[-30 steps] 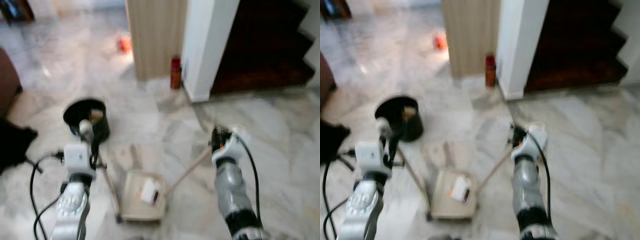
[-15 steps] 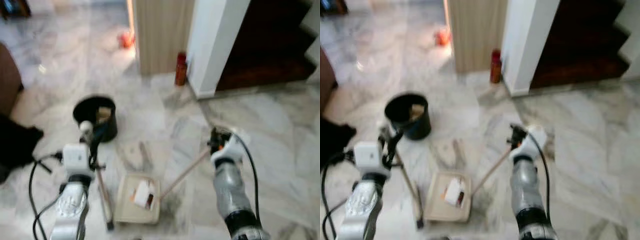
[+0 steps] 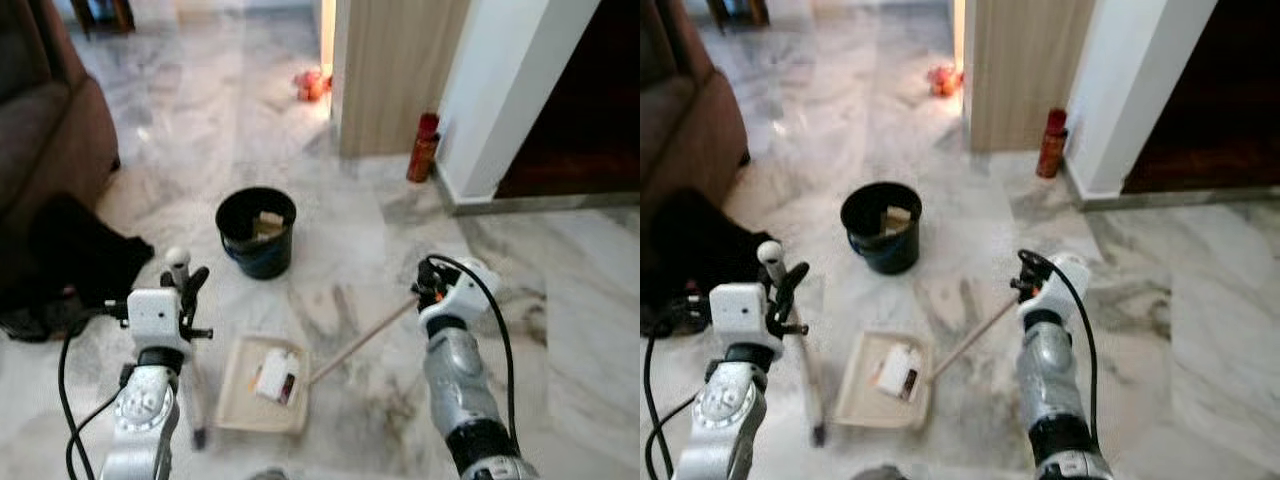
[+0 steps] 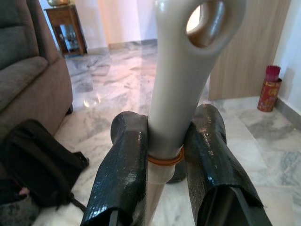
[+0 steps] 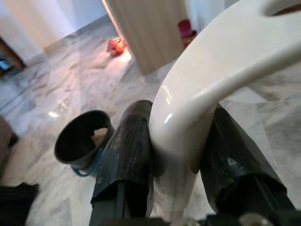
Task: Sweep floor
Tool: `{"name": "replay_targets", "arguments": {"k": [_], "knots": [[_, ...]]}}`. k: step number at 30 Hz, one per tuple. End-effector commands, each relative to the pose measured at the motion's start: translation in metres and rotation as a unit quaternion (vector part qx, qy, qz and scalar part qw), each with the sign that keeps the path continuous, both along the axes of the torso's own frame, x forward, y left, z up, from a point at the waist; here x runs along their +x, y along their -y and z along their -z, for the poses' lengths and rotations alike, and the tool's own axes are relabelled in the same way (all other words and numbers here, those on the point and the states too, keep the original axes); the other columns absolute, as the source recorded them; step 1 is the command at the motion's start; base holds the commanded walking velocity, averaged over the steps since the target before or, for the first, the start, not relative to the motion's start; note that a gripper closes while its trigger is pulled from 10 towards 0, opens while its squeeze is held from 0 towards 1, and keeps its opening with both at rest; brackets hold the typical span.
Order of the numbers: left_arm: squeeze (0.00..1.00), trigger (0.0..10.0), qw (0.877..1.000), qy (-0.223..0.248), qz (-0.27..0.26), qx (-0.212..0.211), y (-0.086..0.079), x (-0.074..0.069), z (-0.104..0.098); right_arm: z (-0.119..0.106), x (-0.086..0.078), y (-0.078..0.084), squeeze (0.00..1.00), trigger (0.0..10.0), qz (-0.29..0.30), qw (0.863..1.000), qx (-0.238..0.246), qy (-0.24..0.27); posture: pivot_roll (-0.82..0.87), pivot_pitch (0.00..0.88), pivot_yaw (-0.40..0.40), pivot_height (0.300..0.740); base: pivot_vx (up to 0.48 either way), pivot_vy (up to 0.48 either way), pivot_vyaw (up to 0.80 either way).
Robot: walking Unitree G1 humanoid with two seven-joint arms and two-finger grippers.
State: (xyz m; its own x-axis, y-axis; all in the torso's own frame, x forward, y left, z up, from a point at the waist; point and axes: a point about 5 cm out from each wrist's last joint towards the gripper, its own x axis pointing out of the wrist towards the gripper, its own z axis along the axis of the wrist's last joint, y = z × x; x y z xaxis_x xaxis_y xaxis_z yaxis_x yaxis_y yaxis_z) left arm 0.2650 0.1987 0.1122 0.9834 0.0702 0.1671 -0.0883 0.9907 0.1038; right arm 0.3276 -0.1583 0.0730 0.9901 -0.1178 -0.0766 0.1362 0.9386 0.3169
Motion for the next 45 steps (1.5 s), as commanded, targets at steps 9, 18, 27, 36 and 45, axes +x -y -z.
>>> {"name": "replay_targets", "arguments": {"k": [9, 18, 27, 36, 45], "knots": [[0.0, 10.0, 1.0, 0.011, 0.004, 0.001, 0.001, -0.0008, -0.0045, -0.0099, 0.0046, -0.003, 0.0, 10.0, -0.003, 1.0, -0.004, 0.019, 0.15, 0.108, -0.013, 0.74, 0.0, 0.215, 0.0], [0.0, 10.0, 1.0, 0.01, 0.006, 0.002, 0.0026, -0.0007, -0.0042, -0.0096, 0.005, -0.0039, 0.0, 10.0, -0.005, 1.0, -0.001, 0.016, 0.15, 0.109, -0.014, 0.74, 0.0, 0.0, 0.0], [0.0, 10.0, 1.0, 0.004, 0.004, 0.003, 0.0047, -0.0004, -0.0028, -0.0105, 0.0049, -0.0054, 0.0, 10.0, -0.012, 1.0, -0.009, 0.02, 0.15, 0.107, -0.014, 0.74, 0.0, 0.0, 0.05], [0.0, 10.0, 1.0, 0.001, 0.001, 0.003, 0.003, 0.0003, -0.0018, -0.0122, 0.0057, -0.0115, 0.0, 10.0, -0.033, 0.999, -0.012, 0.027, 0.15, 0.101, -0.013, 0.74, 0.143, 0.0, 0.42], [0.0, 10.0, 1.0, 0.003, -0.001, 0.004, 0.0023, 0.0006, -0.0023, -0.014, 0.0068, -0.0119, 0.0, 10.0, -0.041, 0.998, -0.02, 0.031, 0.15, 0.089, -0.015, 0.74, 0.385, 0.0, 0.0]]}}
